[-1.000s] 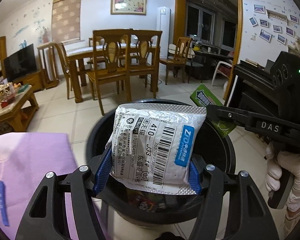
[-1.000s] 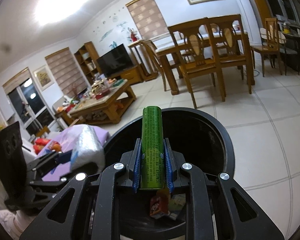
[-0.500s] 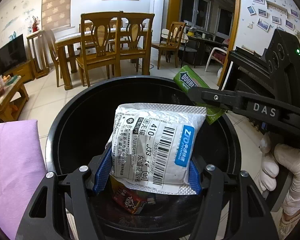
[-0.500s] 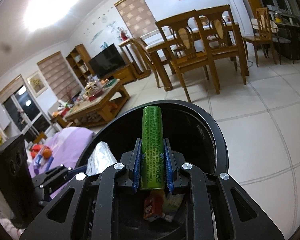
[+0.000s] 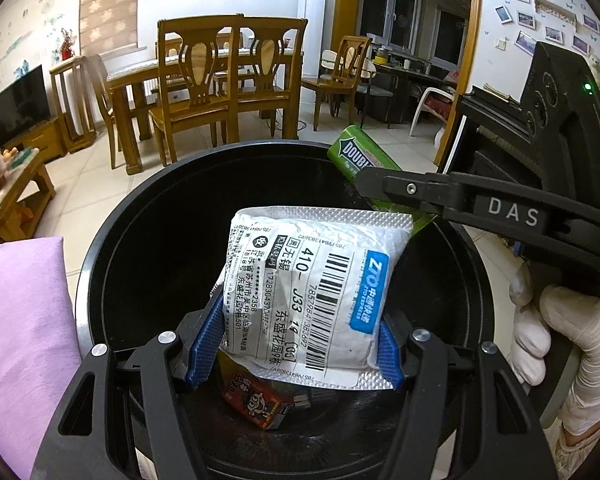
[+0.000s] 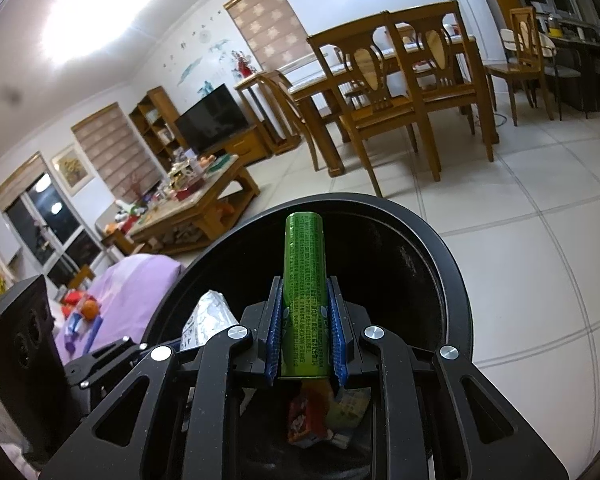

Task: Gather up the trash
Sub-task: 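Carry the foil packet and gum tube with both tools over the bin, then open both tools to drop the gum tube and foil packet into the bin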

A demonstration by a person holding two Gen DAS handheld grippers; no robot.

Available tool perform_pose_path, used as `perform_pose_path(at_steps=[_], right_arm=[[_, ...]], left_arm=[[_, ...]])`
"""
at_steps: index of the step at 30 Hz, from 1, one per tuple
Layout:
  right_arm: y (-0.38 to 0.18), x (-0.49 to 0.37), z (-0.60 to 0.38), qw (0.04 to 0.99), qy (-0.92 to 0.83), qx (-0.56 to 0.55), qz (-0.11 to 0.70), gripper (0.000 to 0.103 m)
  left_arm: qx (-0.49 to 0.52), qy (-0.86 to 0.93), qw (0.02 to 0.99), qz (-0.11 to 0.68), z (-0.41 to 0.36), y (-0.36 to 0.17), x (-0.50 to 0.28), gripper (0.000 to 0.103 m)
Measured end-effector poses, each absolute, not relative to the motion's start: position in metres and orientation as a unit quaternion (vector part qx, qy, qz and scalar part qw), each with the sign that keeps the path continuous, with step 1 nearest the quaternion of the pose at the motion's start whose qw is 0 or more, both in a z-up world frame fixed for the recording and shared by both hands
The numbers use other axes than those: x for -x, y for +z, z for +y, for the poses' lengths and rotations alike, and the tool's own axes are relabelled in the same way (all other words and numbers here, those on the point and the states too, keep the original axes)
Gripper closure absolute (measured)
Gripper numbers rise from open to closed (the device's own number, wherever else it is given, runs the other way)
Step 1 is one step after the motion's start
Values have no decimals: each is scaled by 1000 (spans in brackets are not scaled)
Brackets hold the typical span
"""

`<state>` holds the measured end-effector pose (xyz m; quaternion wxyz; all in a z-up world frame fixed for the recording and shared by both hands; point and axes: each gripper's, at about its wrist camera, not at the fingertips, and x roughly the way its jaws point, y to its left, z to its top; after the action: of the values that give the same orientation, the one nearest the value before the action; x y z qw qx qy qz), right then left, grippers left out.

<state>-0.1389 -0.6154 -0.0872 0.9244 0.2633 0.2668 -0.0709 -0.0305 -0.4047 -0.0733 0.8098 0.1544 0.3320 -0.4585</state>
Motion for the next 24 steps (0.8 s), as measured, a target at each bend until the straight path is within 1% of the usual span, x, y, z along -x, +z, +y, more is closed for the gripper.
perform_pose_path(at_steps=[19,20,21,23,24], right_arm=[[-90,126,-599,927,-68,-262,258,81],[-90,126,-599,927,-68,-263,257,79],[-89,127,-599,928,-68,-263,257,71],[-89,128,-598,928,-71,-263,253,63],[-89,130,-598,929,-73,-264,251,61]], left_arm=[[-157,-460,809,329,-410,-67,30,36],[-158,-461,809,328,-410,-66,30,35],[-159,-460,810,327,-411,-65,30,35],[-161,-459,811,325,-411,-64,30,35],[-161,-459,812,324,-411,-64,31,32]])
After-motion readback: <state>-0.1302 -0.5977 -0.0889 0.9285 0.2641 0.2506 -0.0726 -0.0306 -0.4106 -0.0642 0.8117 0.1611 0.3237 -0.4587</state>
